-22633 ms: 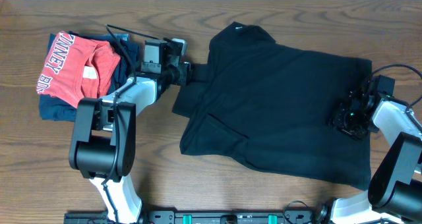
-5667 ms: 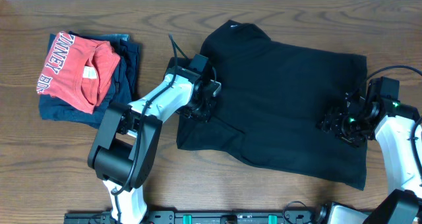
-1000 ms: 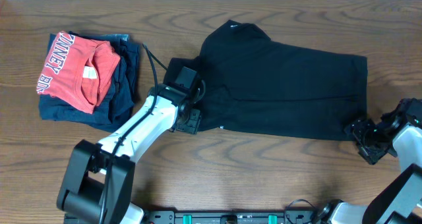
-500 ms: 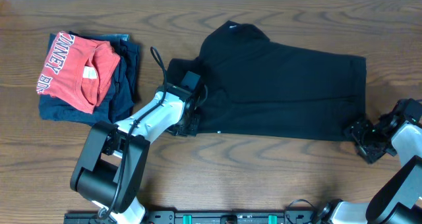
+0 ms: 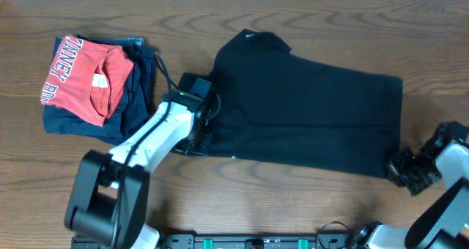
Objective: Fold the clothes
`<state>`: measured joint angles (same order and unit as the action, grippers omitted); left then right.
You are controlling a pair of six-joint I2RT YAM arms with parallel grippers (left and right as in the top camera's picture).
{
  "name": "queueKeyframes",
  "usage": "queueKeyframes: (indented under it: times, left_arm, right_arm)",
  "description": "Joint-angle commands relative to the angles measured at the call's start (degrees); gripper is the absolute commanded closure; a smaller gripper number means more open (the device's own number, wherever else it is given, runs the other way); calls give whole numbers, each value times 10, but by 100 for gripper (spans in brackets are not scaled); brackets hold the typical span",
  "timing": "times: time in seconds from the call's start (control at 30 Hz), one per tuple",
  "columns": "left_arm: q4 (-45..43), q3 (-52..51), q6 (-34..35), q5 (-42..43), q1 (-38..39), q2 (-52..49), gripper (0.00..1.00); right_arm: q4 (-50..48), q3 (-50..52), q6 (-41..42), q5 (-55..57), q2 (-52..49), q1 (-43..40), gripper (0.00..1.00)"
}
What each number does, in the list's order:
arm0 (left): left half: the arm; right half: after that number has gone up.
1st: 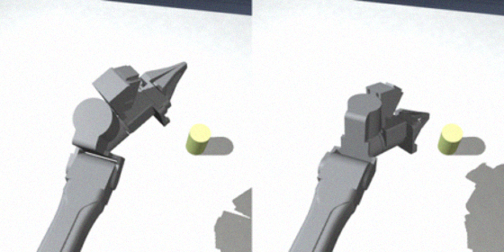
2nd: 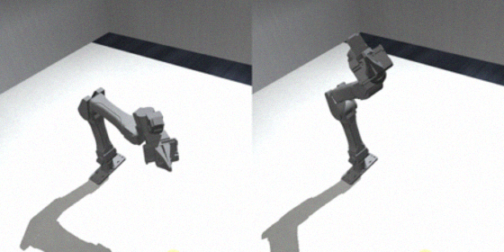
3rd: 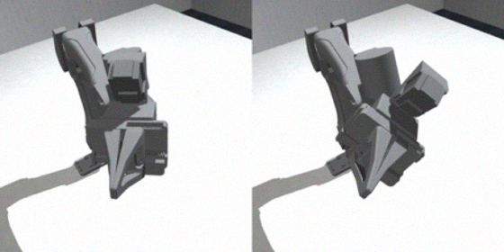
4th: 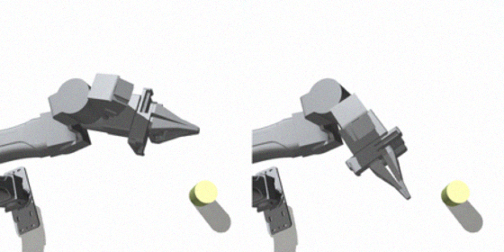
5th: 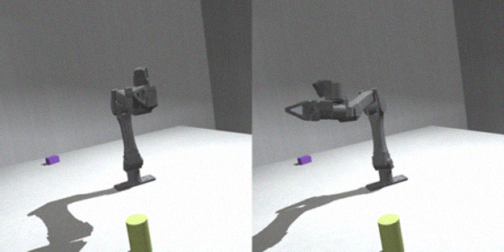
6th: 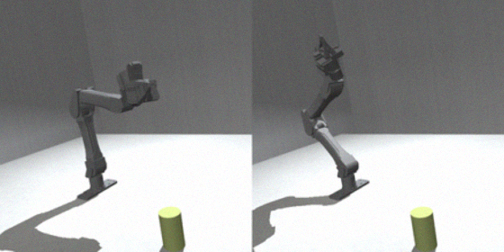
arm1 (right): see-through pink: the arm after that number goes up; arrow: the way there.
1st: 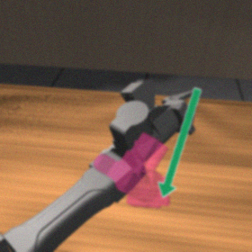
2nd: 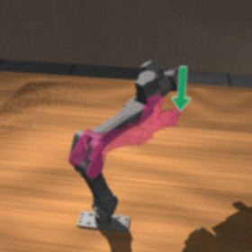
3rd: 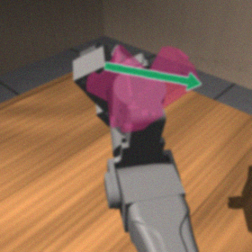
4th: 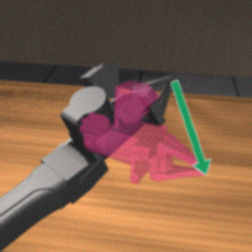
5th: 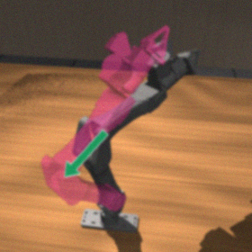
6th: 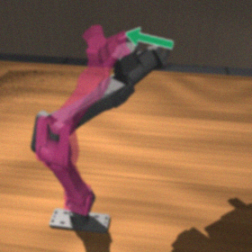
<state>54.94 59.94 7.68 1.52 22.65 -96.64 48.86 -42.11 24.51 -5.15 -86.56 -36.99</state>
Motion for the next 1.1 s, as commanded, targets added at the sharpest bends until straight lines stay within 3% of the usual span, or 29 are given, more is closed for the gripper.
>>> queueKeyframes:
  times: [0.0, 0.03, 0.1, 0.13, 0.2, 0.3, 0.4, 0.57, 0.67, 0.73, 0.8, 1.07]
  left_arm:
    - [30, 13, -1, -6, -3, 33, 94]
    - [37, 13, -1, -6, -3, 38, 93]
    - [53, 13, -1, -7, -3, 44, 87]
    - [62, 13, -1, -7, -3, 45, 78]
    - [78, 13, -1, -7, -3, 45, 61]
    - [98, 14, -1, -7, -3, 46, 59]
    - [121, 26, -2, -7, -3, 46, 58]
    - [155, 130, -1, -6, -3, 46, 58]
    - [140, 205, -6, -6, -3, 46, 50]
    - [100, 252, -25, 1, -3, 46, 46]
    - [45, 281, -69, 44, -3, 45, 34]
    - [-160, 298, -120, 86, -3, -18, 32]
  right_arm:
    - [37, 0, 27, 42, 61, -19, 99]
    - [49, 0, 27, 43, 76, -20, 98]
    - [65, 0, 27, 45, 109, -20, 79]
    - [70, 0, 27, 45, 129, -20, 64]
    - [73, -1, 27, 45, 162, -20, 49]
    - [75, -11, 26, 35, 200, -19, 38]
    - [65, -35, -29, -42, 226, -19, 36]
    - [70, -97, -131, -210, 236, -14, 43]
    - [83, -135, -150, -228, 236, 8, 43]
    - [89, -161, -154, -227, 233, 31, 43]
    - [89, -187, -153, -224, 225, 57, 42]
    - [86, -270, -138, -221, 127, 115, 35]
